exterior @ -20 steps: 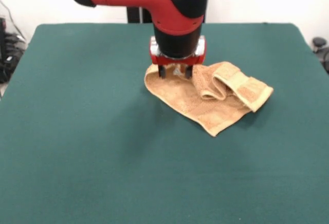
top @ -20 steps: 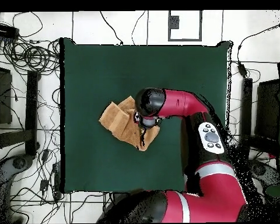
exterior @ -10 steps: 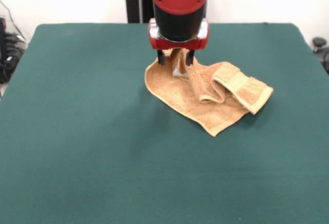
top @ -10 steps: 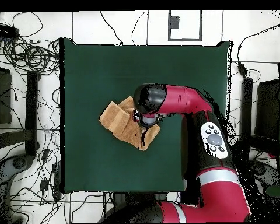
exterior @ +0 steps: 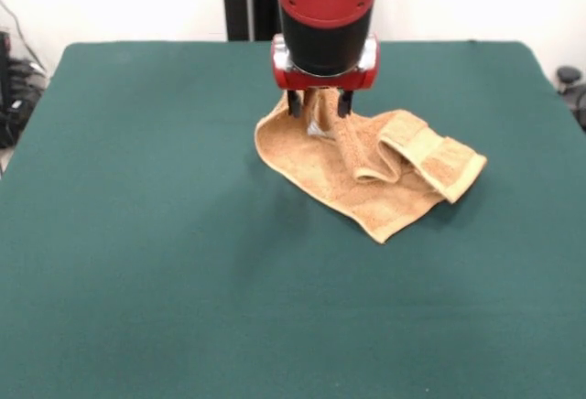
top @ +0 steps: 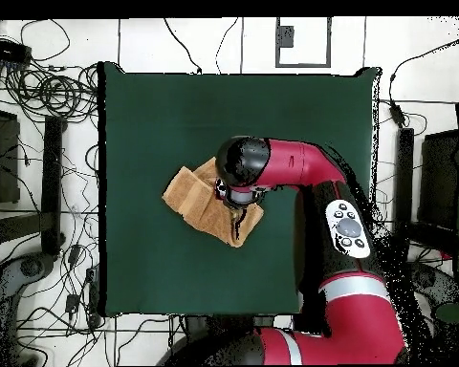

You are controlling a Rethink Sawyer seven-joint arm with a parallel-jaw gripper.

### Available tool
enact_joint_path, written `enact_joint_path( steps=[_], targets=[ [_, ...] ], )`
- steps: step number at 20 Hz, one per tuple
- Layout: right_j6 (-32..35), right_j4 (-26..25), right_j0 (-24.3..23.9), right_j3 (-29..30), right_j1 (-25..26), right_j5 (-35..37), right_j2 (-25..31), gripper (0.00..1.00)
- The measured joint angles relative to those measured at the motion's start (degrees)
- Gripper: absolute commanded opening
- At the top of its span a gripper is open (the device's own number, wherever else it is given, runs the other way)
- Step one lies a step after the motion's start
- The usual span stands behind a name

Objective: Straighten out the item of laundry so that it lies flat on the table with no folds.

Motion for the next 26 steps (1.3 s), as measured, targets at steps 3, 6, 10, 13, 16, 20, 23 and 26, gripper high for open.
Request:
enact_joint_path(
  steps=[3, 6, 10, 13, 16, 20, 23, 26],
  targets=[
    [0.0, -1.4, 0.7, -0.3, 0.5, 0.0, -0.6, 1.0],
    [0.0, -4.3, 2.0, -0.9, 1.5, -0.3, -1.8, 1.0],
    [0.0, -6.1, 2.7, -1.0, 3.3, -0.5, -2.9, 1.0],
    [0.0, -5.6, 1.8, -1.1, 5.3, -0.5, -2.9, 1.0],
    [0.0, -5.1, 0.7, -1.1, 6.9, -0.6, -2.9, 1.0],
    [0.0, -3.9, -1.9, -1.2, 10.4, -0.4, -2.8, 1.0],
    [0.0, -1.4, -3.4, -1.4, 10.7, 0.4, -2.6, 1.0],
    [0.0, 0.0, -4.1, -1.5, 11.2, 0.5, -2.6, 1.0]
  ],
)
